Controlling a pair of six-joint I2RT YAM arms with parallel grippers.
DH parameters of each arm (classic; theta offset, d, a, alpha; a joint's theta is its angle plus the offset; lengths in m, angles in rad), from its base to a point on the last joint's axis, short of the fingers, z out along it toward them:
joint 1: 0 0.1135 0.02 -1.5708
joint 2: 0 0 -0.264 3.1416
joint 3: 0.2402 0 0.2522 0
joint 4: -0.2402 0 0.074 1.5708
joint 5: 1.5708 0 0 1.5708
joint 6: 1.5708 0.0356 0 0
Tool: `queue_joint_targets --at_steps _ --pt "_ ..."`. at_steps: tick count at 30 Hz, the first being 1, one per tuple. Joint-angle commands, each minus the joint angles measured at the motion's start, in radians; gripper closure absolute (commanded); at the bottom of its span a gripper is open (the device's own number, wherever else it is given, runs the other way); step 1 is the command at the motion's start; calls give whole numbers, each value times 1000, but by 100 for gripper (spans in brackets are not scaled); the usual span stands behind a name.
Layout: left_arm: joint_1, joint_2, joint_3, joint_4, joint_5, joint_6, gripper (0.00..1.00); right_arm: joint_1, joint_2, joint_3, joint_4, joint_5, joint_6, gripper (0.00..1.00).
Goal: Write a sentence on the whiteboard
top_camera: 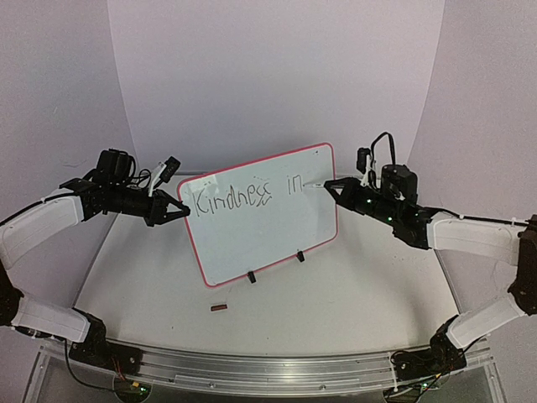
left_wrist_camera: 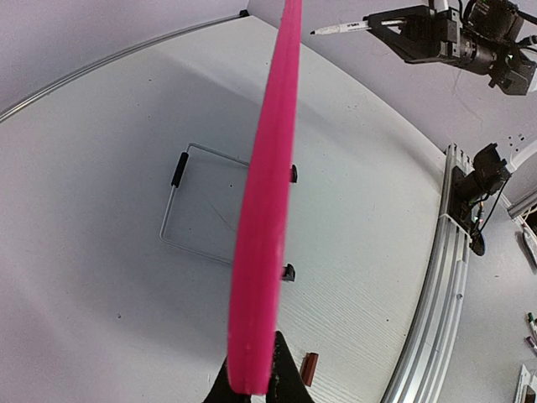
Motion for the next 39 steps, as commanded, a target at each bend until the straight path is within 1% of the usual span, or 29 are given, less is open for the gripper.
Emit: queue_joint_targets --at_steps 1,14,17,20,22,24,27,29,35,39 --pt "-18 18 -1 -36 -93 46 100 -4 -85 -8 -11 -24 -16 100" --pt "-24 9 -2 -34 -85 40 100 -5 -219 1 -201 -16 -92 100" --pt "-25 5 -3 -28 -71 32 100 -4 -238 -16 -200 -48 -88 100" --pt "-25 4 -2 -27 -64 28 100 9 -252 -51 -151 -89 -57 100" --pt "-25 3 0 -27 -62 28 100 37 -259 -71 -124 -92 -50 100" --pt "-25 2 -2 -27 -62 27 100 93 -253 -73 -119 -67 -63 100" --pt "-26 2 -2 -27 -62 26 100 190 -218 -64 -93 -20 -87 100" --pt "-26 4 -2 -27 -62 25 100 239 -182 -62 -48 -7 -86 100" --pt "-29 10 -3 -26 -65 23 100 358 6 -12 117 3 -63 100" --pt "-31 11 -3 -25 -69 24 100 422 132 53 183 -1 -61 100"
